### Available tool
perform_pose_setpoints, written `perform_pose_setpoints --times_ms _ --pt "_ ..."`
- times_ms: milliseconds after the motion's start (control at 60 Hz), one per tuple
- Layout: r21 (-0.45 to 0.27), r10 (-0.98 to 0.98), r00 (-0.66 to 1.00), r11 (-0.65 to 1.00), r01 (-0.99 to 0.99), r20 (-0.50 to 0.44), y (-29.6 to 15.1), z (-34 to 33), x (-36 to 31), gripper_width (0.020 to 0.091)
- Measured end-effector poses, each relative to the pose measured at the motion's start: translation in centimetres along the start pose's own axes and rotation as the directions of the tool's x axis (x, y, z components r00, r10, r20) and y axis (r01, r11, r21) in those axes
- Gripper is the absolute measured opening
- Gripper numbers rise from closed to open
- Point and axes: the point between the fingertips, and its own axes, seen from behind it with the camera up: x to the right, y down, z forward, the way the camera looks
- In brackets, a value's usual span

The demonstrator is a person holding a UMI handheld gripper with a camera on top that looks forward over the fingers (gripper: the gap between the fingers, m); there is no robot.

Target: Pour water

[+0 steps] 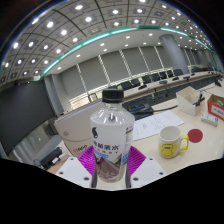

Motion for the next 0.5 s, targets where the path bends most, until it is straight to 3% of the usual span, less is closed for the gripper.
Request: perform_pose_setpoints --times_ms 150,283,500 --pt "-0.016 0.462 0.878 0.886 -0.464 0.123 -3.7 2.5 -1.6 0.0382" --pt "-0.07 0.791 0.581 0.602 -0.796 0.194 -5.8 4.0 -0.5 0.0381" --pt "-0.157 0.969 0.13 0.165 -0.974 0.212 -5.9 6.1 2.1 0.0381"
